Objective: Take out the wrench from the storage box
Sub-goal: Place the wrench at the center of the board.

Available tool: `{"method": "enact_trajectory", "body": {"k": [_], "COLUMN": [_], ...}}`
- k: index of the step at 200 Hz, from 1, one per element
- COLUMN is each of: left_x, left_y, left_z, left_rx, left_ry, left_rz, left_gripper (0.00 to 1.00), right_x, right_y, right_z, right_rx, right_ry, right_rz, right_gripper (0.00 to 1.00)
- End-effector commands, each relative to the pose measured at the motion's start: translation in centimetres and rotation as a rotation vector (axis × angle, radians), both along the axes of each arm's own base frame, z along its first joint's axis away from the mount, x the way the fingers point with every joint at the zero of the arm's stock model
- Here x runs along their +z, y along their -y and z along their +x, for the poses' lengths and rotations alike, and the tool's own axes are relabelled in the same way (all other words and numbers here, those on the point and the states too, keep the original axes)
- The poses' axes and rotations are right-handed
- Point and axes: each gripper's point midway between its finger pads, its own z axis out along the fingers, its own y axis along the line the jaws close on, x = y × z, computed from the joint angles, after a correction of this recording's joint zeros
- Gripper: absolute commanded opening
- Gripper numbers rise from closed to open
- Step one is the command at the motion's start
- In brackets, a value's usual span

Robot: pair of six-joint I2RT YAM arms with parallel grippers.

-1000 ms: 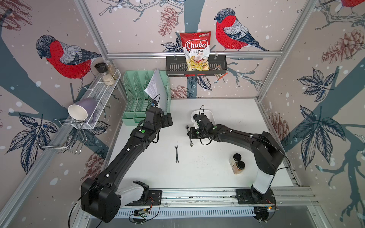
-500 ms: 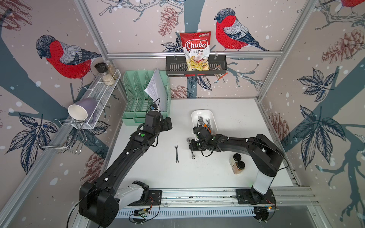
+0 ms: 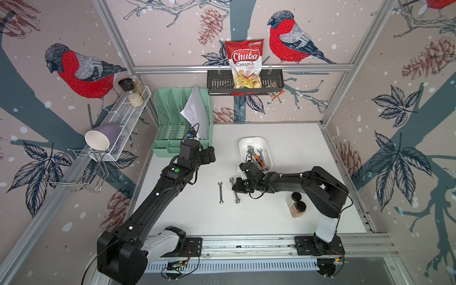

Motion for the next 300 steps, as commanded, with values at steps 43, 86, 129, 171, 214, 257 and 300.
{"method": "enact_trajectory", "body": {"k": [43,86,129,171,214,257,300], "left_x": [0.2,0.6,1.1,1.1,1.0,0.9,0.7], "left_y": [1.1,1.1,1.0,1.0,1.1,0.9,0.8], "left_z": [0.3,0.1,-0.1,-0.1,-0.1,0.0,0.0], "left_rx": [-0.047,-0.052,-0.051,-0.052,-0.053,-0.046,-0.037], "left_ry": [0.013,0.025,0.041,0.041,0.038,0.037,0.033], "left_rz": [-0.014,-0.021,-0.025,-0.026,-0.029,-0.022,-0.015], "left_gripper": [0.93,0.93,0.94,0.94,0.94,0.94,0.94], "right_x": [-0.7,-1.5,-2.1,-2.7,-3.0,-3.0,-2.9], "right_y": [-0.6,-1.4,-1.0,-0.7,-0.5,0.2,0.5], "right_z": [0.1,0.0,-0.2,-0.7,-0.6,-0.3,-0.2], "right_rx": [-0.062,-0.046,-0.040,-0.017,-0.009,-0.022,-0.018], "right_ry": [-0.054,-0.069,-0.073,-0.078,-0.067,-0.057,-0.045], "right_rz": [-0.003,-0.050,-0.095,-0.134,-0.167,-0.200,-0.214], "right_gripper": [0.02,0.05,0.06,0.10,0.15,0.24,0.24]}}
